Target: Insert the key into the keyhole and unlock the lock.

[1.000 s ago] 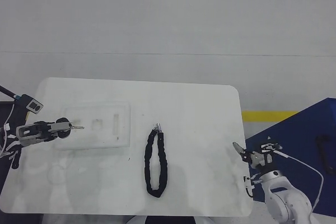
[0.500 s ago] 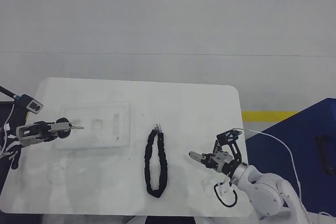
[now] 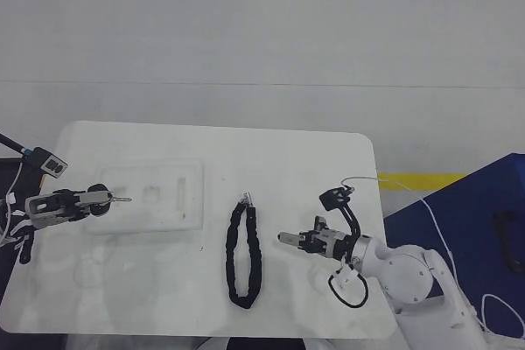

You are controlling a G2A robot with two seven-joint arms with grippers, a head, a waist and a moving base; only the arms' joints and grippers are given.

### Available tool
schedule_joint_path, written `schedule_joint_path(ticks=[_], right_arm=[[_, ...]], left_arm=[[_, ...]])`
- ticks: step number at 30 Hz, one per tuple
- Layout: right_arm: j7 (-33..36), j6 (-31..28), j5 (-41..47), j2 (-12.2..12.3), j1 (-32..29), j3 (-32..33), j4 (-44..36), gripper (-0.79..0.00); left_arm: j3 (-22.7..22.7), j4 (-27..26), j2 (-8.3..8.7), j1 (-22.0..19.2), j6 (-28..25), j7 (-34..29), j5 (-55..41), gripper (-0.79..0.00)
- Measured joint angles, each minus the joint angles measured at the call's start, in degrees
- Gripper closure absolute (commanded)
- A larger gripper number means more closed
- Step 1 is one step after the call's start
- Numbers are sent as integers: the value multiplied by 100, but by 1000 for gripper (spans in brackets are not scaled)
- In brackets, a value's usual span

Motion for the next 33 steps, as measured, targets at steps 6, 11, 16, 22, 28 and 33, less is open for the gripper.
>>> schedule_joint_path(ticks=[6,11,16,22,28,33], right_arm=[[-166,1728,-856,-300,1562,-1489,639,-785],[-160,1744,-875,-305,1603,-1512,649,-785],[-159,1746,-875,-305,1604,-1516,649,-785],[197,1783,-1865,-353,1777,-2159,439,-785],[1290,3025,-3353,-636,2567,-3276,632,-785],[1451,3155,-3550,-1047,3149,-3742,1764,-785]], left_arm=[[0,0,0,0,0,0,0,0],[0,0,0,0,0,0,0,0],[0,0,0,0,0,0,0,0],[0,0,0,0,0,0,0,0],[0,0,0,0,0,0,0,0],[0,0,0,0,0,0,0,0]])
